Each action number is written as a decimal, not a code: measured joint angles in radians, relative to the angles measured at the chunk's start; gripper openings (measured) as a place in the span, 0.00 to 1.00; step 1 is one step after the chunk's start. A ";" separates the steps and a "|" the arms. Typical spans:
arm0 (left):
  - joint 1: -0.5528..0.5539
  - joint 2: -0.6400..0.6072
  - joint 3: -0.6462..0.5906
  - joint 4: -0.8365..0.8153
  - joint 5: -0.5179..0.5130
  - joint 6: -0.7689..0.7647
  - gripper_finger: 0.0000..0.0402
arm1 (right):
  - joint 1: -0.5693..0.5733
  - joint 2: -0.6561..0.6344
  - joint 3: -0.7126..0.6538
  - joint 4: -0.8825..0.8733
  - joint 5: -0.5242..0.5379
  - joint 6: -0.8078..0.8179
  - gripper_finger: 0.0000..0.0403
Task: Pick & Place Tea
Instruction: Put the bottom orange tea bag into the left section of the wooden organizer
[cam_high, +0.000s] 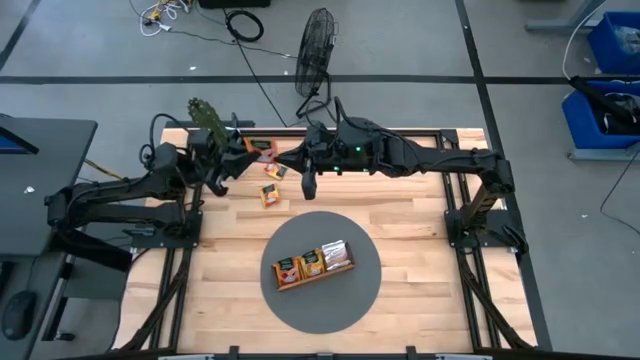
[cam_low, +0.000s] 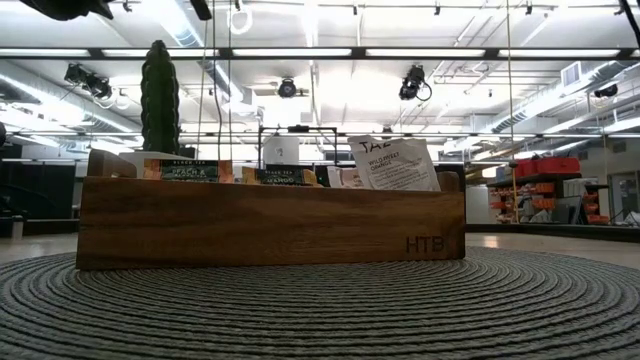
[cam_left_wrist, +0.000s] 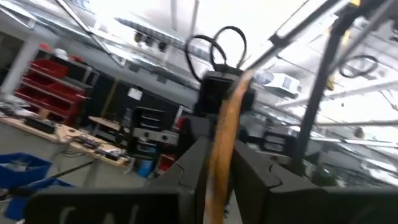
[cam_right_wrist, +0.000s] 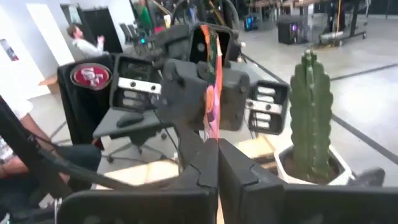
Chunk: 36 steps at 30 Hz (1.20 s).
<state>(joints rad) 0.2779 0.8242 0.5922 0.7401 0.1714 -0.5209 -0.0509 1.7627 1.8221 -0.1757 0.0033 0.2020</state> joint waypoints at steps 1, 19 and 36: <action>0.000 -0.001 0.000 -0.006 0.019 0.000 0.18 | 0.000 -0.006 0.000 -0.015 0.000 -0.001 0.00; -0.006 -0.033 -0.002 -0.559 0.145 0.182 0.20 | 0.010 -0.055 -0.001 -0.590 -0.066 -0.005 0.00; -0.014 -0.026 0.000 -0.559 0.139 0.195 0.50 | 0.016 0.023 0.000 -0.539 -0.117 -0.043 0.00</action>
<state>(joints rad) 0.2638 0.7986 0.5926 0.1810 0.3107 -0.3256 -0.0349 1.7860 1.8221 -0.7150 -0.1140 0.1590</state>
